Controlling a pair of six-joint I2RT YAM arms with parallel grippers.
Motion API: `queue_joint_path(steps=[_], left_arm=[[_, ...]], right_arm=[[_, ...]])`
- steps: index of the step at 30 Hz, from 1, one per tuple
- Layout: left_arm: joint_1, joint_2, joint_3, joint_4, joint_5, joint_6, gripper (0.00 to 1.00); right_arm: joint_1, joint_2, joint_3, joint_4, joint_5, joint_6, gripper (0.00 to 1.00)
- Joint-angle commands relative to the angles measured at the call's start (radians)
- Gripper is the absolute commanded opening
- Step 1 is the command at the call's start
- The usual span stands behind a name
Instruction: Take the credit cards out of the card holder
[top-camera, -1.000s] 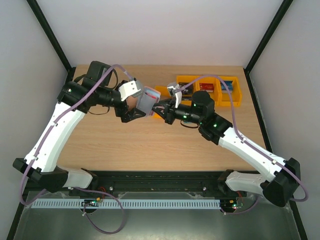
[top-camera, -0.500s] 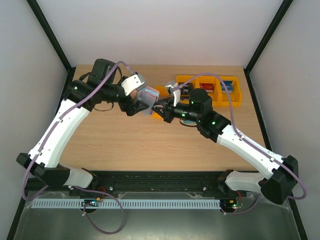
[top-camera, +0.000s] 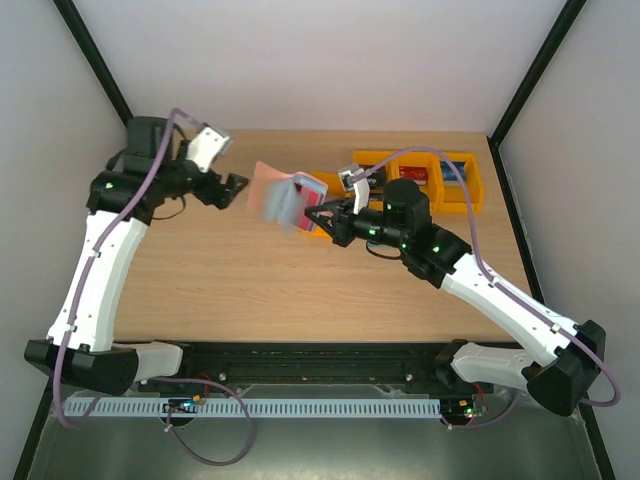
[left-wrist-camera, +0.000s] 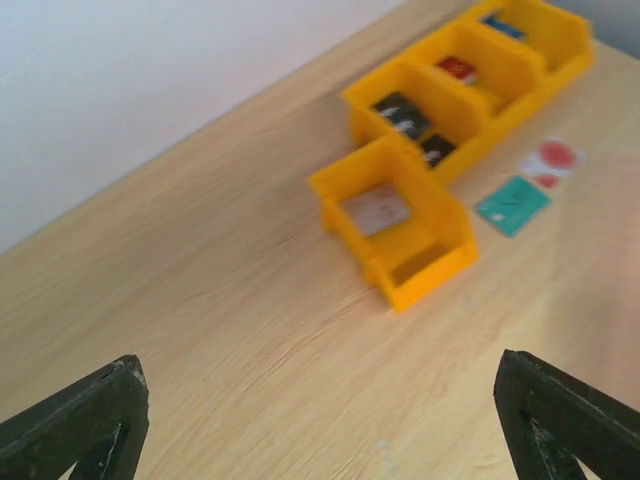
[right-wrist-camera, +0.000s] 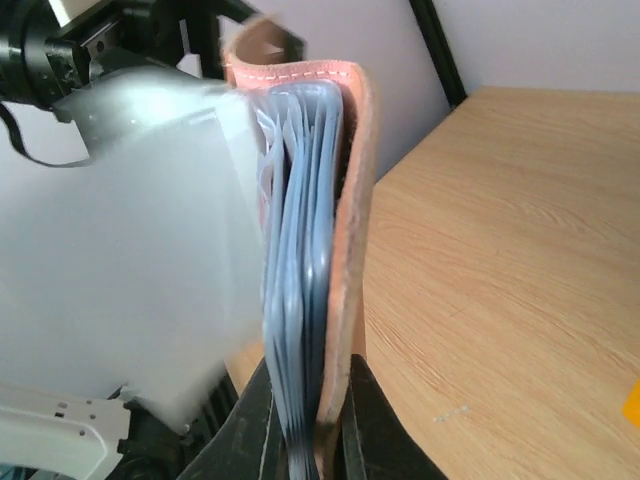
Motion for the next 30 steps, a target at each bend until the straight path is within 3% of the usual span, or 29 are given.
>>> queue_joint_path(steps=[1, 6, 8, 11, 14, 17, 21, 27, 30], left_arm=[[0.166, -0.061, -0.074, 0.058, 0.075, -0.026, 0.95], [0.219, -0.109, -0.128, 0.007, 0.120, 0.021, 0.96], [0.209, -0.110, -0.110, -0.070, 0.210, 0.061, 0.94], [0.143, -0.103, -0.052, -0.174, 0.368, 0.101, 0.83], [0.050, -0.104, -0.079, -0.162, 0.584, 0.056, 0.67], [0.021, -0.094, -0.182, -0.083, 0.712, -0.025, 0.56], [0.024, -0.087, -0.259, 0.034, 0.606, -0.191, 0.27], [0.058, -0.114, -0.526, 0.299, 0.602, -0.428, 0.22], [0.071, -0.106, -0.610, 0.402, 0.509, -0.504, 0.22]], right_arm=[[0.008, 0.011, 0.087, -0.151, 0.158, 0.028, 0.02], [0.023, 0.166, 0.229, -0.358, 0.410, 0.085, 0.02], [0.048, 0.247, 0.311, -0.474, 0.579, 0.126, 0.02], [0.092, 0.350, 0.410, -0.542, 0.718, 0.147, 0.02], [0.141, 0.456, 0.515, -0.579, 0.763, 0.136, 0.02], [0.166, 0.557, 0.606, -0.588, 0.672, 0.138, 0.02], [0.167, 0.560, 0.609, -0.509, 0.498, 0.170, 0.02], [0.166, 0.536, 0.568, -0.397, 0.368, 0.205, 0.02], [0.166, 0.516, 0.510, -0.301, 0.278, 0.263, 0.02]])
